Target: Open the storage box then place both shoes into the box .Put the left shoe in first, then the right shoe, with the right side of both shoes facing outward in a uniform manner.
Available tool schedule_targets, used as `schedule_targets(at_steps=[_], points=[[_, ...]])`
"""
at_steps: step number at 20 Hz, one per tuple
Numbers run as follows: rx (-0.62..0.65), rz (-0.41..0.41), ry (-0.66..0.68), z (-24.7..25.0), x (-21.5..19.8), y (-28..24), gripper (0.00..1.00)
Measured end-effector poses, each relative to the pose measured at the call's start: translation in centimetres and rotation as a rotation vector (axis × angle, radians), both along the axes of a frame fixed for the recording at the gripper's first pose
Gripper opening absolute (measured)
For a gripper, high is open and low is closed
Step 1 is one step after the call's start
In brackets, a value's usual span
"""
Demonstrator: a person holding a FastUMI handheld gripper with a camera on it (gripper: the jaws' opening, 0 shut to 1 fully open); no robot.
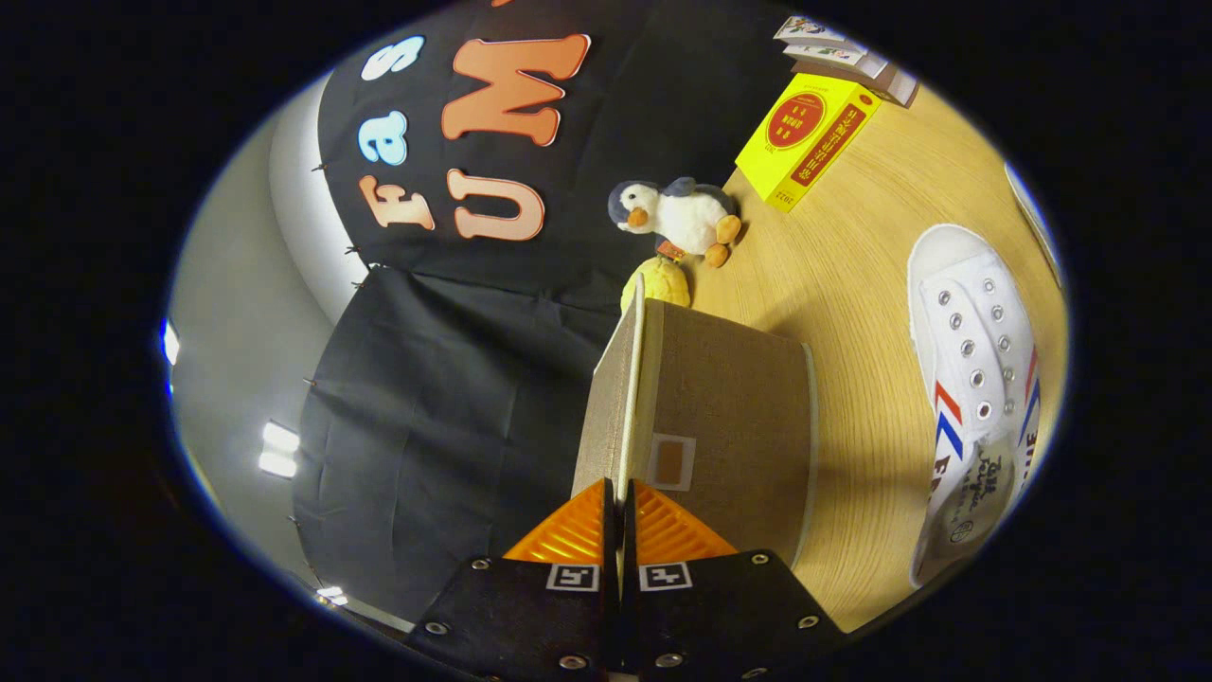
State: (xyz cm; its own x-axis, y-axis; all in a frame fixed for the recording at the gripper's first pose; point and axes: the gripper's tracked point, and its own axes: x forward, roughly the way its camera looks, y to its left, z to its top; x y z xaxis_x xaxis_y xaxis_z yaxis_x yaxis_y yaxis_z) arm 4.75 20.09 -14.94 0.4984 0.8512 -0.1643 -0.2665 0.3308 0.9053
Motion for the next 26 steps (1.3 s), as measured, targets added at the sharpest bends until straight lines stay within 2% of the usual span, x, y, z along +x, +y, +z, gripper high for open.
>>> schedule_targets(at_steps=[3,9,14,17,19,20,22,24,25,26], points=[[0.058,-0.025,-0.068,5.3,-0.4,1.1,0.01],[-0.031,0.032,-0.251,13.4,-1.9,8.5,0.03],[-0.089,0.095,-0.338,15.6,-3.7,16.1,0.04],[-0.131,0.116,-0.401,15.9,-4.3,19.3,0.09],[-0.19,0.114,-0.448,15.7,-4.5,20.6,0.17],[-0.247,0.114,-0.472,14.8,-4.5,21.0,0.27],[-0.35,0.121,-0.515,13.5,-4.4,21.5,0.64],[-0.413,0.125,-0.53,12.4,-4.6,21.5,0.91],[-0.438,0.133,-0.525,11.4,-4.9,21.6,0.97],[-0.462,0.133,-0.525,10.8,-5.1,21.3,0.98]])
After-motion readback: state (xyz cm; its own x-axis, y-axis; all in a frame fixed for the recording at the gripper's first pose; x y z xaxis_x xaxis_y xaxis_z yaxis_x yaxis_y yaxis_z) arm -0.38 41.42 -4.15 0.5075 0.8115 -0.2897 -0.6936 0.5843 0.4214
